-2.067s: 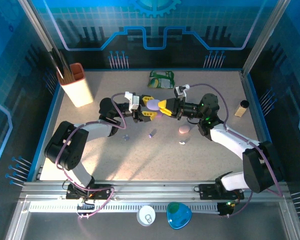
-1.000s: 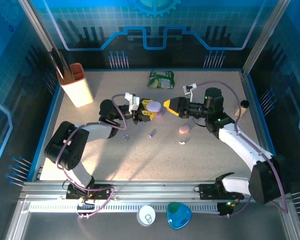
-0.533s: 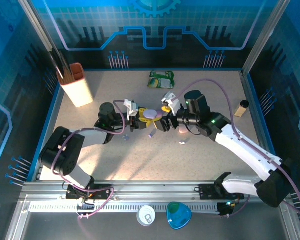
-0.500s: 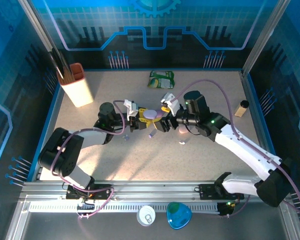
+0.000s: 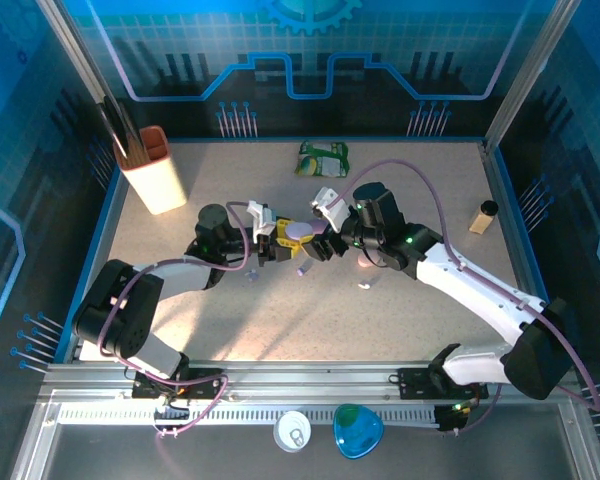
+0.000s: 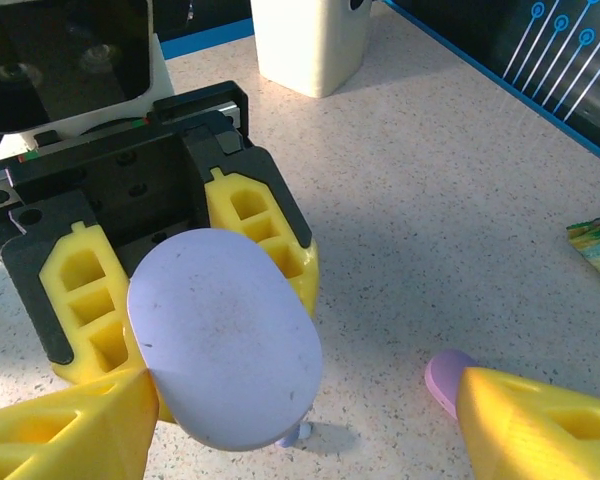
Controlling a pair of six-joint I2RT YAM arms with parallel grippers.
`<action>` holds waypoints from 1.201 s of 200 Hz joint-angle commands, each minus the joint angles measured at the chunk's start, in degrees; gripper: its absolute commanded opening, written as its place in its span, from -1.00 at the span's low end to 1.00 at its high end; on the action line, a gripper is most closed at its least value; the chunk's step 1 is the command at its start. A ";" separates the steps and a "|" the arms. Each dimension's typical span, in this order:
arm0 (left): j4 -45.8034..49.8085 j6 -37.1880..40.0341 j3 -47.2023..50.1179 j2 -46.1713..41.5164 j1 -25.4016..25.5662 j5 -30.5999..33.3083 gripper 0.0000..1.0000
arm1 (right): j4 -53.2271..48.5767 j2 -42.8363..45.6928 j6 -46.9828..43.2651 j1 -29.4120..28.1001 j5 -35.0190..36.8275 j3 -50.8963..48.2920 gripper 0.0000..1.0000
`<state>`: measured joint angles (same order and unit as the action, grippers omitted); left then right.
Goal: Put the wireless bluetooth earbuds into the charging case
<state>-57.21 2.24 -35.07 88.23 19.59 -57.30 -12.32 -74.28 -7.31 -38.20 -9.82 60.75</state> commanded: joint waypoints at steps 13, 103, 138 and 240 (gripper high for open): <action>-2.38 3.31 1.64 -0.76 -0.17 -2.81 -0.35 | 4.57 0.01 3.08 0.84 3.56 -0.30 0.54; -6.36 2.01 2.88 0.35 -1.20 -2.51 -0.35 | 5.83 -1.77 6.75 2.78 0.98 0.52 0.54; -7.44 0.72 3.17 1.44 -2.86 -0.54 -0.36 | 12.09 4.47 10.63 4.23 -4.97 -5.41 0.55; -9.27 -0.97 5.51 -0.81 -8.68 2.69 -0.35 | 4.01 -7.59 40.26 6.74 -5.48 -8.77 0.36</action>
<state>-64.84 1.43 -30.76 89.23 11.97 -55.48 -3.95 -75.53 23.92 -30.17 -12.91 51.64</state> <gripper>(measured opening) 0.358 0.690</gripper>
